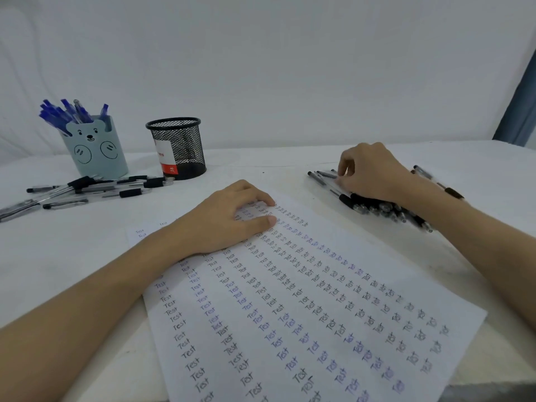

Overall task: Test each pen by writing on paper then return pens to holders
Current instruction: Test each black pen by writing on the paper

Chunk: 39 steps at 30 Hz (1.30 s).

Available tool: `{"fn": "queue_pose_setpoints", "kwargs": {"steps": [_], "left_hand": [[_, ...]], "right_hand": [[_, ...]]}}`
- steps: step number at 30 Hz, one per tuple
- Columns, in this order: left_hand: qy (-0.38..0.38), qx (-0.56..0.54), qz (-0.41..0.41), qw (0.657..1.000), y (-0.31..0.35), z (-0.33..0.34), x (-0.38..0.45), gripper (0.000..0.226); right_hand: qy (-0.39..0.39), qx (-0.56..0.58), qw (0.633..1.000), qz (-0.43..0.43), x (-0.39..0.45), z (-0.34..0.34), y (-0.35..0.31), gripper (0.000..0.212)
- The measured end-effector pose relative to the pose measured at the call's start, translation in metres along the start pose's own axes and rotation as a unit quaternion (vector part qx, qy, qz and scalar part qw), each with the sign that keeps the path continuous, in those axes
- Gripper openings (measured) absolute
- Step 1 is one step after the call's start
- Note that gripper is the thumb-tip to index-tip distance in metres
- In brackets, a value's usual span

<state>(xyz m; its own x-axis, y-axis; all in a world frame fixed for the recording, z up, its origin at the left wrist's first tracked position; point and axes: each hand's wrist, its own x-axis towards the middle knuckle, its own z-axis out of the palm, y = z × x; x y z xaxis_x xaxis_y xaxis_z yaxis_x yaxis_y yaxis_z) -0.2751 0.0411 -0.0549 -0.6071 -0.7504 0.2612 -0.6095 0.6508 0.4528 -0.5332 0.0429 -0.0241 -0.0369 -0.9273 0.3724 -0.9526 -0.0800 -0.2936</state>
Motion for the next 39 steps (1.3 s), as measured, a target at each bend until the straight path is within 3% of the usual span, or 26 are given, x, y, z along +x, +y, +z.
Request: {"fn": "queue_pose_setpoints", "kwargs": {"steps": [9, 14, 23, 26, 29, 31, 39], "left_hand": [[0.014, 0.007, 0.02, 1.0, 0.003, -0.001, 0.0, 0.032], [0.029, 0.028, 0.014, 0.999, -0.007, -0.022, -0.021, 0.024], [0.101, 0.077, -0.118, 0.985, -0.064, -0.079, -0.113, 0.018], [0.127, 0.067, -0.158, 0.977, -0.08, -0.089, -0.136, 0.018], [0.149, 0.043, -0.168, 0.973, -0.089, -0.089, -0.146, 0.028], [0.155, 0.042, -0.171, 0.972, -0.089, -0.086, -0.145, 0.021], [0.165, 0.053, -0.162, 0.971, -0.097, -0.087, -0.144, 0.02]], "right_hand": [[0.107, -0.004, 0.994, -0.03, -0.001, -0.022, -0.016, 0.019], [0.017, 0.061, 0.996, -0.062, 0.0, -0.036, -0.046, 0.016], [-0.113, 0.01, 0.965, -0.236, 0.02, -0.008, -0.18, 0.017], [-0.142, -0.055, 0.948, -0.28, 0.026, 0.024, -0.221, 0.028], [-0.156, -0.1, 0.934, -0.306, 0.03, 0.058, -0.248, 0.037], [-0.149, -0.119, 0.931, -0.311, 0.032, 0.075, -0.259, 0.037], [-0.058, -0.094, 0.943, -0.313, 0.041, 0.117, -0.276, 0.024]]}}
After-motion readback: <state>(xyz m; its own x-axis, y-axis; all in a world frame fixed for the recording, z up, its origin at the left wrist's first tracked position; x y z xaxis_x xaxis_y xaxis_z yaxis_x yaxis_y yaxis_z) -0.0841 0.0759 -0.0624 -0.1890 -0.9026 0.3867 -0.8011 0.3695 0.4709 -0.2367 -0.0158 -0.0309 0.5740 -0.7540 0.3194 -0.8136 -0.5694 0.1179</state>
